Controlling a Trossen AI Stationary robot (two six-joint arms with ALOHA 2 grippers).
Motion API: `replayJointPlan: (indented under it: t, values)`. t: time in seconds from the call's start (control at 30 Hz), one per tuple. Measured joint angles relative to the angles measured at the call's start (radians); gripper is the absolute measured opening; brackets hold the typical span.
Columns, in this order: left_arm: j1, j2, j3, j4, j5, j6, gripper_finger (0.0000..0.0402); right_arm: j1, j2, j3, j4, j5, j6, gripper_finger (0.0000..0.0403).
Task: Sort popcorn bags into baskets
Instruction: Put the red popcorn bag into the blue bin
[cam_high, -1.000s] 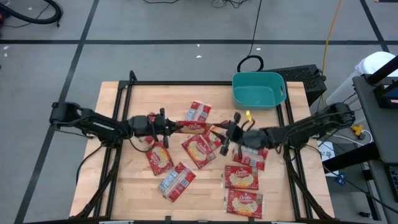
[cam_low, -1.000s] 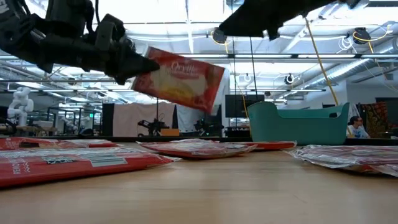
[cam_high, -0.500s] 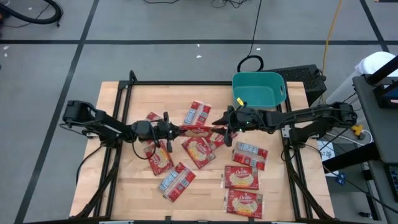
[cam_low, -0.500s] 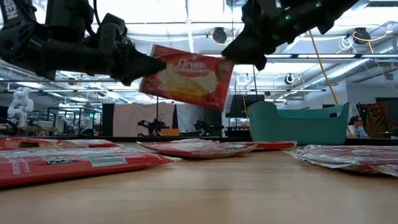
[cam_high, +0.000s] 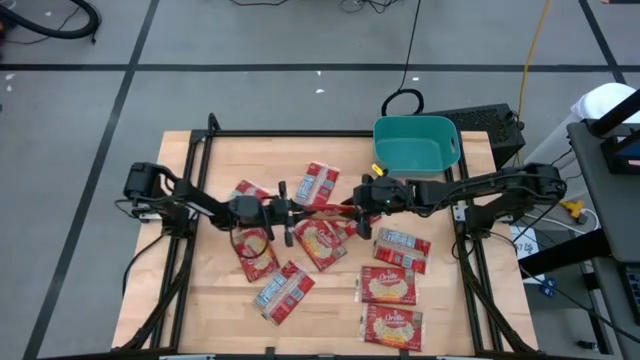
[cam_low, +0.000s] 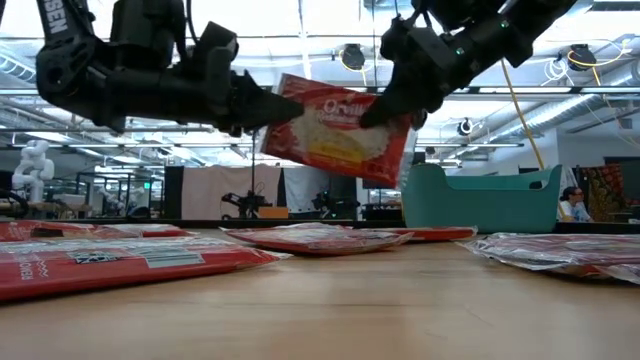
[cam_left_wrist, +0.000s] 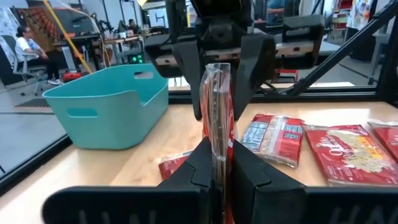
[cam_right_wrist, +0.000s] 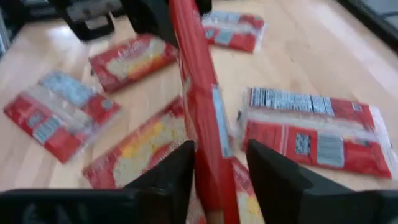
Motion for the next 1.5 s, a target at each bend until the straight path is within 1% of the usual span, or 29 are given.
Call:
replayJointPlan:
  t: [0.2,0.27,0.37,0.43,0.5,0.6,0.77,0.87,0.97,1.1,1.2,1.3,1.5]
  values:
    - [0.003,0.011,0.012,-0.014,0.0,-0.003,0.0026,-0.008,0.0,0.0,-0.076,-0.004,-0.007,0.0027]
    - [0.003,0.011,0.013,-0.024,0.0,-0.003,0.0026,-0.007,0.0,0.0,-0.09,-0.004,-0.007,0.001]
    - [0.003,0.01,0.015,-0.067,-0.011,-0.022,0.0031,0.0,0.0,0.0,-0.091,-0.001,-0.002,0.0019]
    - [0.003,0.009,0.014,-0.121,-0.015,-0.044,0.0047,0.0,-0.001,0.0,-0.102,0.001,-0.004,0.0021]
    - [0.003,0.01,0.013,-0.157,-0.025,-0.073,0.0076,0.0,-0.009,-0.002,-0.129,0.001,-0.016,0.0017]
    - [0.0,0.009,0.013,-0.161,-0.055,-0.102,0.0129,-0.012,-0.043,-0.002,-0.181,0.001,-0.042,0.0007]
    - [-0.001,-0.004,0.013,-0.16,-0.122,-0.158,0.0211,-0.053,-0.157,-0.002,-0.323,0.001,-0.052,0.001]
    - [-0.001,-0.007,0.012,-0.165,-0.127,-0.16,0.0243,-0.087,-0.244,0.014,-0.441,0.01,-0.037,0.0011]
    - [0.004,-0.009,0.013,-0.186,-0.127,-0.163,0.0261,-0.122,-0.314,0.043,-0.549,0.012,-0.029,0.0009]
    - [0.001,-0.009,0.012,-0.247,-0.124,-0.165,0.0263,-0.179,-0.374,0.116,-0.702,0.01,-0.066,0.001]
    - [-0.007,-0.008,0.012,-0.279,-0.098,-0.181,0.0251,-0.241,-0.382,0.199,-0.841,0.009,-0.106,0.001]
    - [-0.024,-0.008,0.012,-0.288,-0.096,-0.182,0.0235,-0.312,-0.374,0.287,-0.95,0.008,-0.172,0.001]
    - [-0.048,-0.008,0.012,-0.294,-0.095,-0.181,0.0206,-0.484,-0.358,0.412,-1.045,0.012,-0.304,0.001]
